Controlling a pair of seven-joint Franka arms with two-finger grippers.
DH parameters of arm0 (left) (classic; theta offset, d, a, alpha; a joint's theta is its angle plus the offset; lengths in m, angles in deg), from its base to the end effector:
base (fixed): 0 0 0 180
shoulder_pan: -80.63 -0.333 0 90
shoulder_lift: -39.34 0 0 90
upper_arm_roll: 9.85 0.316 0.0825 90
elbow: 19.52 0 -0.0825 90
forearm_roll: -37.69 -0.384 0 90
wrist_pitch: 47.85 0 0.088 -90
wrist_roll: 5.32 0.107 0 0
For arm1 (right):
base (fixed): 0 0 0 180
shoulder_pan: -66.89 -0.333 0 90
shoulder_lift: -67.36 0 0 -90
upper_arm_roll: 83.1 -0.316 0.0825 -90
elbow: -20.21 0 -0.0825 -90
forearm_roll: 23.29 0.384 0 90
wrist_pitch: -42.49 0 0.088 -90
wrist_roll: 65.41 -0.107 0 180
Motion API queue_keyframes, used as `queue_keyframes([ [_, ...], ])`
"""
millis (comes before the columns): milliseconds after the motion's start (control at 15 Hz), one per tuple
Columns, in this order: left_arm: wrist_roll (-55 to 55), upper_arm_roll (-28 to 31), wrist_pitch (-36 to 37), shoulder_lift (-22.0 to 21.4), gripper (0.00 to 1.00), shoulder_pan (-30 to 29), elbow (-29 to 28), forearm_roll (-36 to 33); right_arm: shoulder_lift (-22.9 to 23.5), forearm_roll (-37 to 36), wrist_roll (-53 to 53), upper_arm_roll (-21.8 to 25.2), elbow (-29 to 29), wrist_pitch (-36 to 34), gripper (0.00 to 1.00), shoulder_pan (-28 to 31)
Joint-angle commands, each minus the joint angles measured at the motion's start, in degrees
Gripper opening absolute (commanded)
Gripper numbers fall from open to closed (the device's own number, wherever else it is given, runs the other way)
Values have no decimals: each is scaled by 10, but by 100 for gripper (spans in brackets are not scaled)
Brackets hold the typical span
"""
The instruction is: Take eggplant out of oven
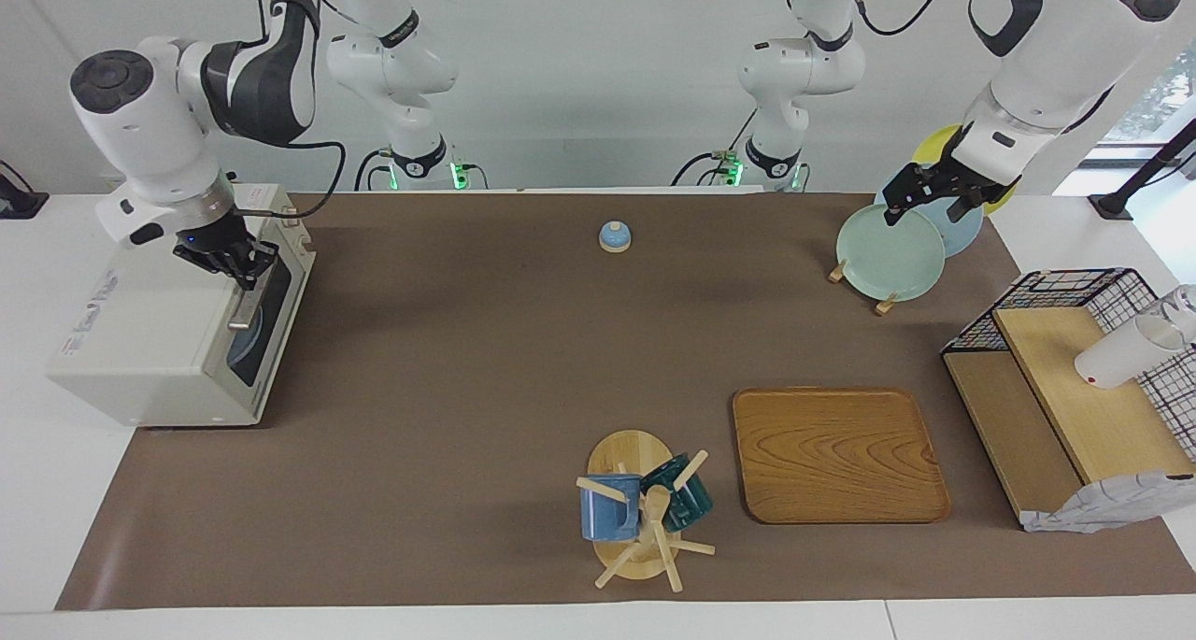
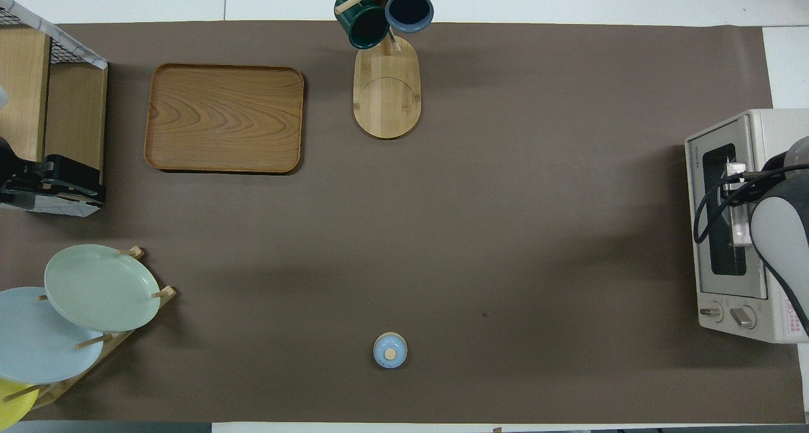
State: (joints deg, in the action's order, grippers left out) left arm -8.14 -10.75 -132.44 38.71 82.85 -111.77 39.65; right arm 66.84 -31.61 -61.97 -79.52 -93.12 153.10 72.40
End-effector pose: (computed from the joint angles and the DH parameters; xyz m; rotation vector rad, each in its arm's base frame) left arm 0.5384 -0.0333 0.6046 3.1079 -0.0099 -0.1934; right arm 0.5412 -0.0968 0.4673 3.0105 -0.0674 -0.0796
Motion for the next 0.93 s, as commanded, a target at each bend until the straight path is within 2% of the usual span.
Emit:
queue_keyframes([
  [0,5,-3,-5,-3,100,-6,0,2,3,-1,-14,-1,-38,45,0,0],
  [267,6,-3,-5,-3,100,-6,0,2,14,55,-20,-2,-65,91,0,-4],
  [467,6,-3,-5,-3,100,-6,0,2,32,71,-18,-6,-82,133,0,-5],
  [667,6,-3,-4,-3,100,-6,0,2,46,74,-18,-6,-110,195,0,-33],
  [867,5,-3,-5,-3,100,-6,0,2,85,74,-17,-6,-112,231,0,-36],
])
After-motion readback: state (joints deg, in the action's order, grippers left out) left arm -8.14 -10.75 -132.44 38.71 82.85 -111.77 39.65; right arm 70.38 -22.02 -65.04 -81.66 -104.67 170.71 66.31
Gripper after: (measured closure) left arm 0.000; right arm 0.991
